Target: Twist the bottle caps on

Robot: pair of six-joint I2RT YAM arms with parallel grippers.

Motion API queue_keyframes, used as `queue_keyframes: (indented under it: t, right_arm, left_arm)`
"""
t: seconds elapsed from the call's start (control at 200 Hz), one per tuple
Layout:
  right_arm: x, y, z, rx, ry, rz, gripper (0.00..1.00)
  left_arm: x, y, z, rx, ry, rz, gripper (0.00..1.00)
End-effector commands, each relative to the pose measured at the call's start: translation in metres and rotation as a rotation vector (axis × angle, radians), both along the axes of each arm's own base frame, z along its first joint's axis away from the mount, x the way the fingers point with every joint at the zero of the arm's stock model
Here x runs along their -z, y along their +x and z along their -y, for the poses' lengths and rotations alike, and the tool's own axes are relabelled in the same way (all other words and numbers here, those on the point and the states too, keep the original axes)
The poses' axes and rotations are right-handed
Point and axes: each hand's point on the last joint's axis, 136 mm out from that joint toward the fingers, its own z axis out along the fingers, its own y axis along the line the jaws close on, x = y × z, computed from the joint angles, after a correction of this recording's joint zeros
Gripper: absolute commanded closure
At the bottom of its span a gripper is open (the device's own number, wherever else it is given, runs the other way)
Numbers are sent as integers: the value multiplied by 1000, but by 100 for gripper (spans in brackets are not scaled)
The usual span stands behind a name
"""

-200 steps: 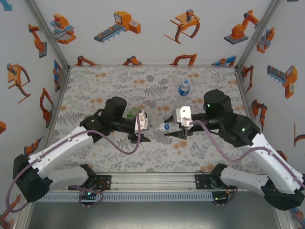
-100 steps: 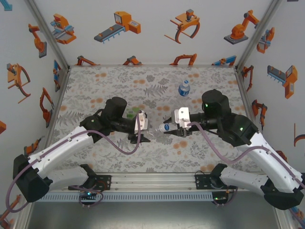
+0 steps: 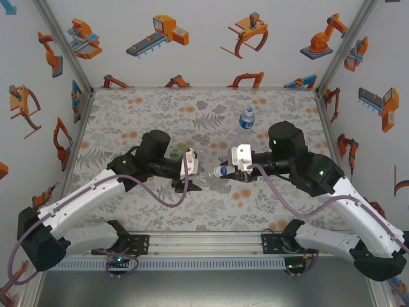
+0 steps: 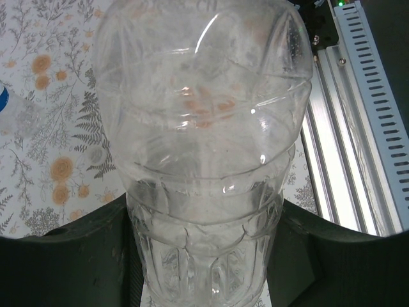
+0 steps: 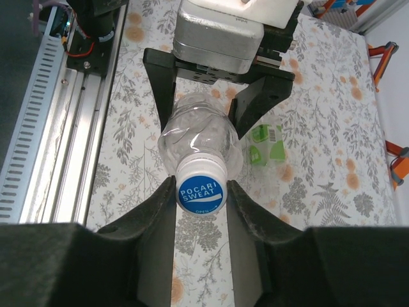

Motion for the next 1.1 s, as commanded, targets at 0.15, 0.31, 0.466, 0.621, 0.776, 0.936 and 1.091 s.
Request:
queue_keyframes:
  t: [0.15,0.31,0.466,0.621,0.776,0.936,1.091]
  right_arm:
    - [-1,21,-5,187,43,-229,89]
    - [12,53,-1,490,101,-568,100]
    - [38,83,17,870,163,-951,100]
    - [62,94,22,1106,269,-1309,100]
    - [73,102,35,1239,382,-1428,100]
    - [56,107,38,1210,411,-1328,100]
    - [23,105,35,1038,384,-1050,66]
  left_arm:
    - [-18,0,5,5,-66,35,100]
    - [-21,17,14,-57,-107,70,100]
    - [-15,32,20,-101,-100,95,100]
    - [-12,40,25,-114,-105,118,100]
    - [-8,45,28,-123,-96,121,100]
    - [-7,43,27,-115,-88,125,100]
    - [-4,40,26,-108,-75,112,100]
